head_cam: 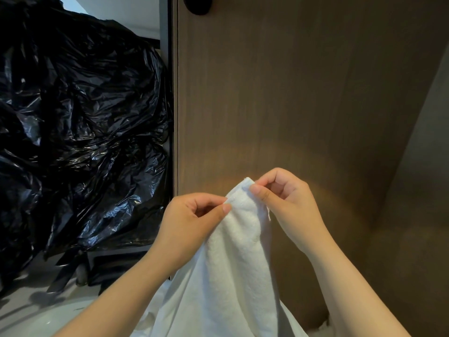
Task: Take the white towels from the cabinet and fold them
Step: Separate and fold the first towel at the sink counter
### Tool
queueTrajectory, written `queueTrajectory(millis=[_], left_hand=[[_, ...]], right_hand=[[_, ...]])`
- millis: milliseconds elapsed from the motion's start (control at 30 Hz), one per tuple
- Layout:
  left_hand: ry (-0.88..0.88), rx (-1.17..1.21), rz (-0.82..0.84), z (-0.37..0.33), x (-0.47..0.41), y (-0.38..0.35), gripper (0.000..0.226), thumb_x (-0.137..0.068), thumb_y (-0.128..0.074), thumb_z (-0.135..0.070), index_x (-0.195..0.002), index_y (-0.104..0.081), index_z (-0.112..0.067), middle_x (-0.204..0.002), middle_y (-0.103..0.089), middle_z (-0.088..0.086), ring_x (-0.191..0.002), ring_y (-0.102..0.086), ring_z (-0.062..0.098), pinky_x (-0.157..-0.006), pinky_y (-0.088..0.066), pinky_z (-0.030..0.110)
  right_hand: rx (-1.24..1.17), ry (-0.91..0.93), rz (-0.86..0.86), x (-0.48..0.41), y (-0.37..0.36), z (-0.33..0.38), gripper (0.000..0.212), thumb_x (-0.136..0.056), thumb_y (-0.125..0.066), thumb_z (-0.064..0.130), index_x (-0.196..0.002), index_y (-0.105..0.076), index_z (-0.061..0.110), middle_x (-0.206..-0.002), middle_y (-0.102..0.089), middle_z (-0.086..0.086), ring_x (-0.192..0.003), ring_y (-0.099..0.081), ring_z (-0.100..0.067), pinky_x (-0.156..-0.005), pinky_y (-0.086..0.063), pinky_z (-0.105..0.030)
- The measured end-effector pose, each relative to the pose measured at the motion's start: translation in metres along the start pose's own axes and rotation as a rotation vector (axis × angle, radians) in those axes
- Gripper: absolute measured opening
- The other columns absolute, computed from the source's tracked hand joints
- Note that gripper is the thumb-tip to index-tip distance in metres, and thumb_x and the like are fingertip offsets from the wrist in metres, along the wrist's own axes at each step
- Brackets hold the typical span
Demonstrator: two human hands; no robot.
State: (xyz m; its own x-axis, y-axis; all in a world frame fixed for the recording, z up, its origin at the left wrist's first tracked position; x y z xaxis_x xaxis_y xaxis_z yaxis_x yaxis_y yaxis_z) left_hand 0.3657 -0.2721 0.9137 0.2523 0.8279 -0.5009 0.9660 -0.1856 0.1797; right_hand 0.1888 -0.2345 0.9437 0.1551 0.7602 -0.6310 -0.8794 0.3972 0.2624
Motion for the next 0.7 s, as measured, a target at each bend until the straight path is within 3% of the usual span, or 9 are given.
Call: queueTrajectory(millis=[67, 167, 267, 333, 433, 567, 700], left_hand=[[-0.016, -0.010, 0.013, -0.002, -0.002, -0.001, 0.010, -0.085, -0.070, -0.012, -0.090, -0.078, -0.016, -0.084, -0.076, -0.007, -0.079, -0.071, 0.008, -0.070, -0.056, 0.018], [-0.038, -0.012, 0.009, -0.005, -0.003, -0.005, 0.008, -0.085, -0.071, -0.014, -0.089, -0.078, -0.016, -0.082, -0.076, -0.006, -0.077, -0.070, 0.010, -0.067, -0.055, 0.017], [-0.011, -0.040, 0.081, 0.002, -0.002, -0.011, 0.012, -0.084, -0.072, -0.023, -0.077, -0.077, -0.015, -0.075, -0.073, 0.004, -0.069, -0.066, 0.023, -0.065, -0.054, 0.033], [-0.003, -0.119, 0.140, 0.010, 0.001, -0.014, 0.020, -0.084, -0.072, -0.029, -0.070, -0.075, -0.015, -0.067, -0.069, 0.005, -0.057, -0.056, 0.018, -0.057, -0.048, 0.027], [0.011, -0.177, 0.158, 0.022, 0.004, -0.014, 0.019, -0.085, -0.071, -0.030, -0.069, -0.076, -0.021, -0.066, -0.069, -0.001, -0.057, -0.057, 0.011, -0.058, -0.048, 0.019], [-0.043, -0.321, 0.204, 0.036, 0.007, -0.017, 0.043, -0.085, -0.071, -0.031, -0.047, -0.052, -0.026, -0.047, -0.038, -0.011, -0.049, -0.034, 0.007, -0.051, -0.029, 0.016], [-0.097, -0.385, 0.217, 0.048, 0.007, -0.018, 0.054, -0.086, -0.068, -0.039, -0.053, -0.031, -0.016, -0.052, -0.026, -0.006, -0.052, -0.028, 0.009, -0.053, -0.022, 0.023]], right_hand=[[0.010, 0.001, 0.003, -0.003, 0.003, 0.000, 0.010, -0.087, -0.072, 0.020, -0.080, -0.068, 0.014, -0.076, -0.067, 0.000, -0.075, -0.064, -0.023, -0.065, -0.055, -0.032], [0.023, 0.034, -0.058, -0.005, 0.008, 0.005, 0.010, -0.087, -0.071, 0.017, -0.079, -0.067, 0.014, -0.072, -0.064, 0.007, -0.069, -0.061, -0.009, -0.060, -0.050, -0.017], [0.008, 0.056, -0.141, -0.008, 0.015, 0.006, 0.005, -0.088, -0.070, 0.014, -0.084, -0.067, 0.014, -0.074, -0.065, 0.010, -0.074, -0.063, -0.006, -0.064, -0.049, -0.012], [-0.002, 0.061, -0.175, -0.011, 0.022, 0.006, 0.007, -0.091, -0.067, 0.015, -0.095, -0.070, 0.020, -0.083, -0.068, 0.011, -0.085, -0.066, -0.007, -0.071, -0.051, -0.012], [0.094, 0.073, -0.151, -0.017, 0.026, 0.008, 0.019, -0.095, -0.062, 0.023, -0.110, -0.068, 0.032, -0.102, -0.069, 0.019, -0.102, -0.063, 0.002, -0.086, -0.051, -0.011], [0.126, 0.105, -0.218, -0.024, 0.034, 0.012, 0.017, -0.096, -0.060, 0.023, -0.107, -0.070, 0.032, -0.105, -0.070, 0.019, -0.104, -0.063, -0.001, -0.091, -0.055, -0.023], [0.174, 0.162, -0.289, -0.031, 0.046, 0.020, 0.015, -0.098, -0.059, 0.024, -0.107, -0.068, 0.033, -0.104, -0.068, 0.018, -0.102, -0.063, -0.002, -0.088, -0.056, -0.023]])
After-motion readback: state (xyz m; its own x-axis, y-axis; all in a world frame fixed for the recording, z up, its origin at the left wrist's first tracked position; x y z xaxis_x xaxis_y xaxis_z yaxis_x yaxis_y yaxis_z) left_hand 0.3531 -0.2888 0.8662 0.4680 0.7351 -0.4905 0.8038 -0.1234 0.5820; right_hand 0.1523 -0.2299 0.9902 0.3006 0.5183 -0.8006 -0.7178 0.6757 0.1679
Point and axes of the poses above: each hand's wrist, its own x-axis away from the middle knuckle, its own y-axis out of the back of the hand, z = x × y, the point moved 7 cm from there along -x, towards the middle knuckle
